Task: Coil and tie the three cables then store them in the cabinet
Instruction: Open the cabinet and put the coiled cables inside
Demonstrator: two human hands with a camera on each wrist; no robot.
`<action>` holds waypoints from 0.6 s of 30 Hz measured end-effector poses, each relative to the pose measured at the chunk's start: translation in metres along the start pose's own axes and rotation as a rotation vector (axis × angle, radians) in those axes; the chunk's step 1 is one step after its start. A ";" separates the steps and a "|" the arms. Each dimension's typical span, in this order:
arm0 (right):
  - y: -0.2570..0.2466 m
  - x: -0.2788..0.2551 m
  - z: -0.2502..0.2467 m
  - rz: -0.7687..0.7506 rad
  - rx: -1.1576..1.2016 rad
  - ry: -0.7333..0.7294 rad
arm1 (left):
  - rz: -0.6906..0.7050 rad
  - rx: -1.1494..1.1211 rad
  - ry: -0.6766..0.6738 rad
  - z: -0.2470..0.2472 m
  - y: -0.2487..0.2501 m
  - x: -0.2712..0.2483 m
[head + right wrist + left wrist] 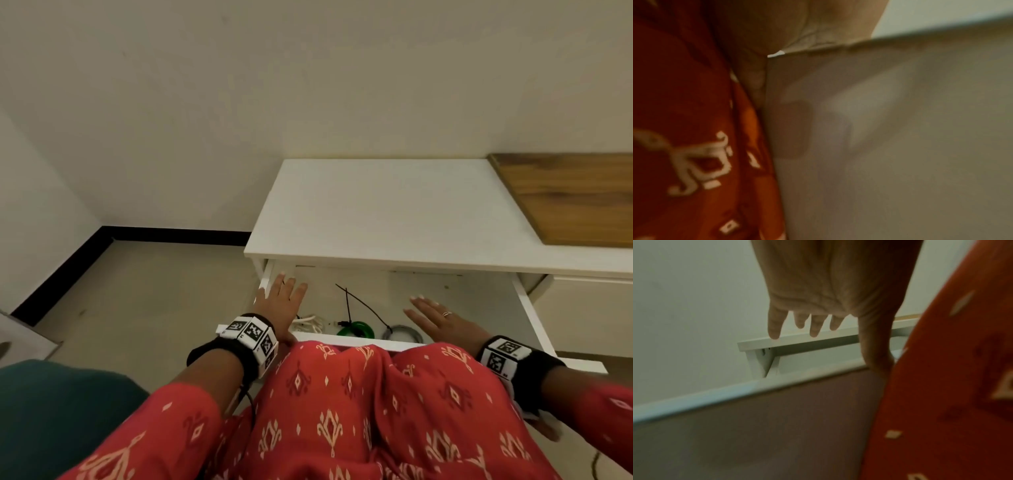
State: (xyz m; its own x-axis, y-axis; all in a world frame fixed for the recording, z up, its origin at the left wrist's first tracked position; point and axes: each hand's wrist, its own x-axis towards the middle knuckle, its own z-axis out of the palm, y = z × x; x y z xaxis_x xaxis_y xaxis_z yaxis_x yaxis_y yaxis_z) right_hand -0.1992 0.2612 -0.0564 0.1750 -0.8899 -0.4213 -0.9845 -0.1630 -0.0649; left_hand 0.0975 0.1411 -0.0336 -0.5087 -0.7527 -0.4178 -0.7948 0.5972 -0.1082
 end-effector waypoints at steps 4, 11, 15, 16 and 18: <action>0.011 0.009 0.015 0.023 -0.153 0.173 | -0.017 0.061 0.064 -0.002 0.004 0.004; 0.019 0.031 -0.006 0.259 -0.052 0.230 | -0.073 0.029 0.163 -0.016 0.004 0.036; 0.024 0.045 -0.022 0.318 -0.036 0.342 | -0.111 0.057 0.196 -0.026 0.002 0.061; 0.026 0.049 -0.025 0.327 -0.006 0.332 | -0.122 0.063 0.207 -0.026 0.002 0.067; 0.032 0.058 -0.030 0.338 -0.010 0.333 | -0.131 0.051 0.236 -0.026 0.001 0.080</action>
State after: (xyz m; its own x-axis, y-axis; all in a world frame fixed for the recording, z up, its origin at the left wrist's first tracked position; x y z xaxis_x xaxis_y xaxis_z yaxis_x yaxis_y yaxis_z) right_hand -0.2199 0.1912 -0.0557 -0.1597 -0.9817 -0.1039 -0.9870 0.1568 0.0353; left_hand 0.0477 0.0747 -0.0439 -0.4701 -0.8649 -0.1758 -0.8445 0.4987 -0.1953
